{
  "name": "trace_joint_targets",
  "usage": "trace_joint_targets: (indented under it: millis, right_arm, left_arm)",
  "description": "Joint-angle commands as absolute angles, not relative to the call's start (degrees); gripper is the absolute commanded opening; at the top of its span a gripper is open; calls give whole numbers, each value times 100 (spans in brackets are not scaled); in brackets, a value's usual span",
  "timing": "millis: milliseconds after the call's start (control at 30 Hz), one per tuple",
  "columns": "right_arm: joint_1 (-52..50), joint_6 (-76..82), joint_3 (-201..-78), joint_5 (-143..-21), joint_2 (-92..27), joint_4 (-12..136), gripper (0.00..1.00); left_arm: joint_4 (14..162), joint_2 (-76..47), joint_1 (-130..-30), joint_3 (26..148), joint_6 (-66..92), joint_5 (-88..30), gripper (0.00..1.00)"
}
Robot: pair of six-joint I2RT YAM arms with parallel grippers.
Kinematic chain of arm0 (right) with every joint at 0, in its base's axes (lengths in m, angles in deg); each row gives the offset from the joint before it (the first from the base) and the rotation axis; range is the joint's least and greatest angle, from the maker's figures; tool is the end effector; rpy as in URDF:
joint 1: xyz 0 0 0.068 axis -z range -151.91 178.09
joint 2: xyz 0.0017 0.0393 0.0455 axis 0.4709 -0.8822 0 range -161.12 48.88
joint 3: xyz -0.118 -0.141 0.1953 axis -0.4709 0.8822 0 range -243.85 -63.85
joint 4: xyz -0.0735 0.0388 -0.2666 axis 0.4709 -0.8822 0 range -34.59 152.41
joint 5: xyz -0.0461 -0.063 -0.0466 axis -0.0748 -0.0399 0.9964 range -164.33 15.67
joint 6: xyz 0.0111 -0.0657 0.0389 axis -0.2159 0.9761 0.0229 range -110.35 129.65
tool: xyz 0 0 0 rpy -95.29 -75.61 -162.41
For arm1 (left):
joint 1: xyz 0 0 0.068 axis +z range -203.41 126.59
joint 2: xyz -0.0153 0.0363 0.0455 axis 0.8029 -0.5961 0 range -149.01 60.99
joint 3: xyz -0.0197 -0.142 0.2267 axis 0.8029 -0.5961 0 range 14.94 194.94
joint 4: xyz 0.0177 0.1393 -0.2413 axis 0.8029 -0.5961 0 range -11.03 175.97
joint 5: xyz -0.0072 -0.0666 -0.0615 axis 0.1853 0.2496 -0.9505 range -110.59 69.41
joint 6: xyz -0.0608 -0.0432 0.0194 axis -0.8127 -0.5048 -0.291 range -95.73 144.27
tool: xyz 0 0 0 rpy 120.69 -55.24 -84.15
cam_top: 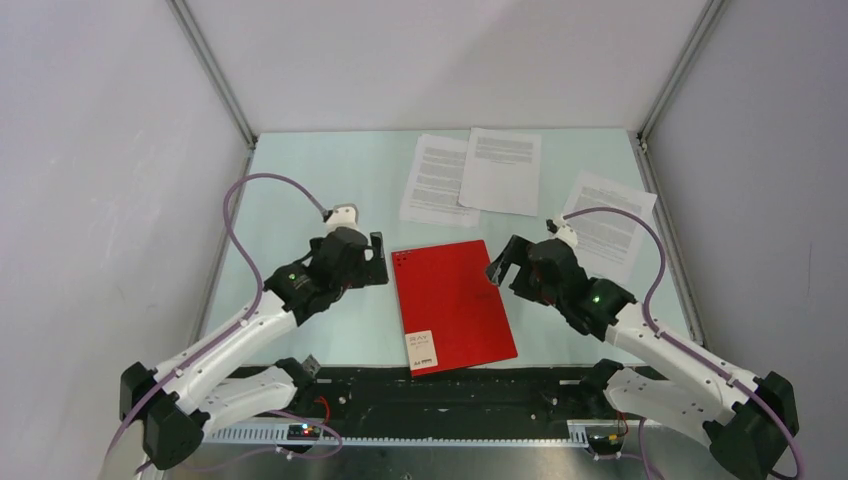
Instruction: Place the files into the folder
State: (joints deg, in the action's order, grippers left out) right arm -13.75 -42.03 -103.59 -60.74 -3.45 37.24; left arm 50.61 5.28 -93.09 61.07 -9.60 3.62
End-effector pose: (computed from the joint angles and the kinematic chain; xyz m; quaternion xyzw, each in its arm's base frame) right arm 0.1899 0.1494 0.2353 0.1283 0.8838 0.2458 0.3769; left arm 0.2010 -0.1318 0.2485 -0.0345 0.9060 -0.0692 0.4161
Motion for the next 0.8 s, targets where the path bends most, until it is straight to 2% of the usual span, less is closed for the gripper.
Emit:
trace_joint_targets:
  millis: [0,133,400,567,767]
  right_arm:
    - [-1444,-4412,-10285,-6146,-265,3716,100]
    - [-1740,-4658,-10175,-6157,-236,3742,100]
    - [-3004,-5408,-9797,-5907,-424,3892,100]
    - [-3724,-5706,-9450,-5965,-709,4451,100]
    - [-4518,-5951,-9391,-5444,-1066,4876,100]
  left_arm:
    - [5066,424,-9293,6392,-768,361,98]
    - [4997,332,-9268,6383,-810,188,98]
    - [5039,22,-9064,6379,-1021,-431,98]
    - [5137,-319,-8984,6410,-1135,-802,98]
    - [5352,-569,-8968,6343,-1253,-1140,98]
